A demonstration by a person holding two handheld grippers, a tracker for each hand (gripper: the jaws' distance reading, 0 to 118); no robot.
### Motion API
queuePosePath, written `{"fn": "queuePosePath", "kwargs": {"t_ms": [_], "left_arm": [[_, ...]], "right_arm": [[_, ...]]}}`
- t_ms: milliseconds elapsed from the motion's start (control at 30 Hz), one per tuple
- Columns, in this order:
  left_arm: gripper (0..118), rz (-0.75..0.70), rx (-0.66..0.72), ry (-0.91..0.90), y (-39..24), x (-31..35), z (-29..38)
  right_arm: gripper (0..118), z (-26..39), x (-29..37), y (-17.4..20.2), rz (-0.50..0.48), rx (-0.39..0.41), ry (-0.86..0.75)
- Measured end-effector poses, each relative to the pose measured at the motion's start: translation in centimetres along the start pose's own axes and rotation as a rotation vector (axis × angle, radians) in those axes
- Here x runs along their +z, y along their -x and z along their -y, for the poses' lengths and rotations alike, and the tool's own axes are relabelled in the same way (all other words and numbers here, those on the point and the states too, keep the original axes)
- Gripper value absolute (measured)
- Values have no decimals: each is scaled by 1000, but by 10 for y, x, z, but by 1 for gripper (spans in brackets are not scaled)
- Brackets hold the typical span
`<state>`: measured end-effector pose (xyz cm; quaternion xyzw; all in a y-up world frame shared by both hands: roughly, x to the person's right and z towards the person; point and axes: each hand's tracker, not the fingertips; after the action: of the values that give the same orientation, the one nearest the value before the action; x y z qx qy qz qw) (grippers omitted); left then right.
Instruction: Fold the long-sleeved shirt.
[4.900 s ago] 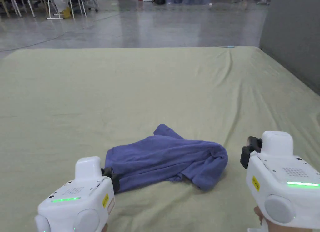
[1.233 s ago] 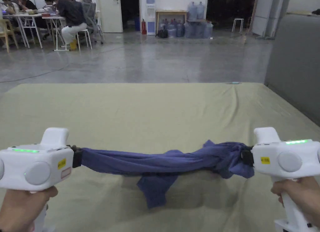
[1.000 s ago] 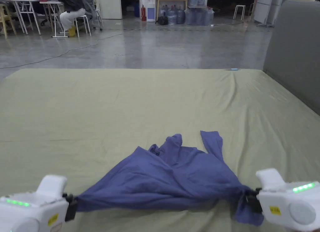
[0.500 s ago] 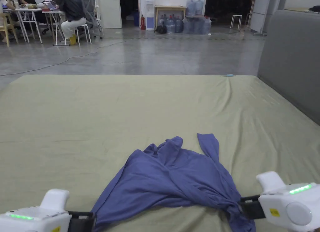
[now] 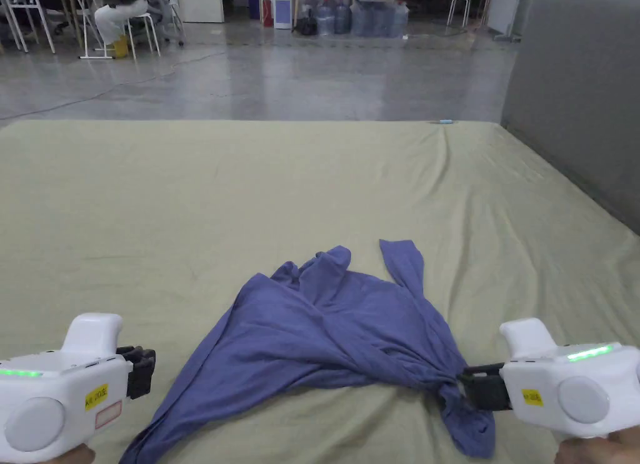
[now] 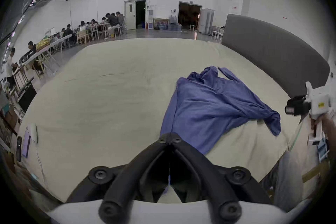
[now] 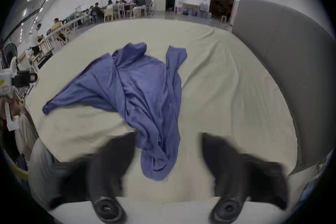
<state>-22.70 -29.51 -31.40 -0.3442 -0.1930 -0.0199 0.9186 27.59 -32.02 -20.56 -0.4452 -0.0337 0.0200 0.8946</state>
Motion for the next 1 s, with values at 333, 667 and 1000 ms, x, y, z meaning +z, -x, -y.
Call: {"fn": "queuePosePath", "kwargs": {"t_ms": [333,667,1000], "left_arm": [[82,46,42,21,-27,-57,-51],[116,-72,-98,164,-65,-259,-122],[0,-121,-32,197,-72,-319,-115]], "right_arm": [[2,21,-68,14,2,71,174],[2,23,-71,3,-25,29,170],[2,23,-71,0,-47,29,163]]}}
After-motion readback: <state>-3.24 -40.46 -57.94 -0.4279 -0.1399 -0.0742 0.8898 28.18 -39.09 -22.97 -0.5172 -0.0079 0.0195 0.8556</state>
